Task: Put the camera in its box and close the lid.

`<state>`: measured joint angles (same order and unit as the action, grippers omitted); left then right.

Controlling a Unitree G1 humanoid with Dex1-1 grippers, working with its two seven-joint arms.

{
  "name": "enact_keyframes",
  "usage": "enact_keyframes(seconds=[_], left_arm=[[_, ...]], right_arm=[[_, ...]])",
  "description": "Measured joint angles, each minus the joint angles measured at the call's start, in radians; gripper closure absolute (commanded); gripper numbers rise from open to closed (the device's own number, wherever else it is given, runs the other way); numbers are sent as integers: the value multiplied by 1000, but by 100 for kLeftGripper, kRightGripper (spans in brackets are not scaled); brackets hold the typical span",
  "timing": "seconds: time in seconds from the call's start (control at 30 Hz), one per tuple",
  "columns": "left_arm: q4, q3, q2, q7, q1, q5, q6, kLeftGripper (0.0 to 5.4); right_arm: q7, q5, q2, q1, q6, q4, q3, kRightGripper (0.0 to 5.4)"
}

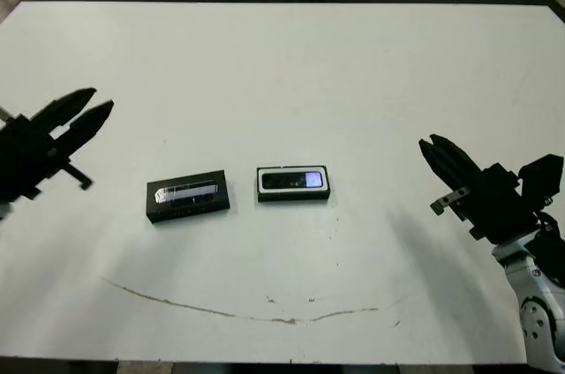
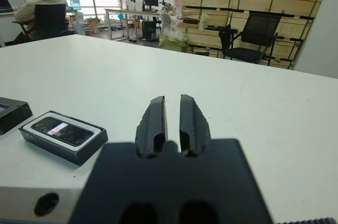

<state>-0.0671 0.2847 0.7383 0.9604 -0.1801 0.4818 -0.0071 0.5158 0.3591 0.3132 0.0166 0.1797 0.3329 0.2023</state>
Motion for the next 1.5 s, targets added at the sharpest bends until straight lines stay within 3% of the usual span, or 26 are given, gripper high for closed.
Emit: enact_keyframes(seconds=[0.13,0.33,0.47,0.8,1.0,1.3,1.5], left_arm=[[-92,-76,60,157,-80,-55,-35,241],[-83,-169,101,224,-134,-151,-42,98],[-109,-222,105,302,-191,-158,-33,4],[-222,-351,105,487,-334,-178,57,1],[-311,-377,73,543,-357,-183,11,1],[-345,-398,36,587,-366,-183,-4,1],[-383,-411,4,595,-368,-206,-78,1]], right_arm=[[-14,0,1,1,3,7,-1,540],[-30,-2,5,3,4,7,-8,540],[-39,-2,5,5,5,7,-13,540],[-42,-2,5,17,3,-2,-32,540],[-18,1,0,18,-59,-59,-34,540],[-21,0,-1,21,-64,-56,-38,540],[-29,0,0,28,-58,-34,-40,540]])
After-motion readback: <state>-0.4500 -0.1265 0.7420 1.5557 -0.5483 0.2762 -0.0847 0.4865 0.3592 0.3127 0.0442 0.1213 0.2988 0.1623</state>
